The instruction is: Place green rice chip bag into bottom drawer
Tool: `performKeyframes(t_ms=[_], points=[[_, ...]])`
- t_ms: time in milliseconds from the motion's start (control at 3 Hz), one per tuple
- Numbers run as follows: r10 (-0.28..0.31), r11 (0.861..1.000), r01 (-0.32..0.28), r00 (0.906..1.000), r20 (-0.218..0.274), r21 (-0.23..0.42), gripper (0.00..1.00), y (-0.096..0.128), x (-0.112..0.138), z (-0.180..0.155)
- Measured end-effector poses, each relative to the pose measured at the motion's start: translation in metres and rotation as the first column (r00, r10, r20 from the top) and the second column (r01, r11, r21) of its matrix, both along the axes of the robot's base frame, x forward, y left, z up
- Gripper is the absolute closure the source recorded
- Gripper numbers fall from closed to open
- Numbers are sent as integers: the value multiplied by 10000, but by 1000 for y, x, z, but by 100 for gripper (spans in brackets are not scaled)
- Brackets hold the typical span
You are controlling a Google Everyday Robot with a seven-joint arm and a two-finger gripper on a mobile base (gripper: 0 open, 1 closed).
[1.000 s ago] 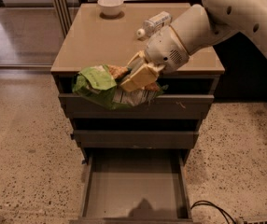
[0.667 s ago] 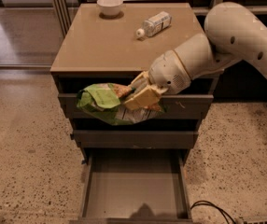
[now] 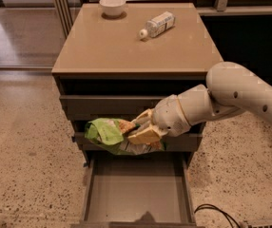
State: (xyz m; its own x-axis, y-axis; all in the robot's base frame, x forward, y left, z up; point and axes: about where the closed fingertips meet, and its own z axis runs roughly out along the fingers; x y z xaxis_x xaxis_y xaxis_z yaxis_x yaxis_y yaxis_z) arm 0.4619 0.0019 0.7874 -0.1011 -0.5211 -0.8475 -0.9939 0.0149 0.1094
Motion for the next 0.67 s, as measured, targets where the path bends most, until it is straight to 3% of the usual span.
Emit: performKeyframes(t_ms=[667], points=[[-765,9956,771,9970,130,-527,100,4,-2,-86]])
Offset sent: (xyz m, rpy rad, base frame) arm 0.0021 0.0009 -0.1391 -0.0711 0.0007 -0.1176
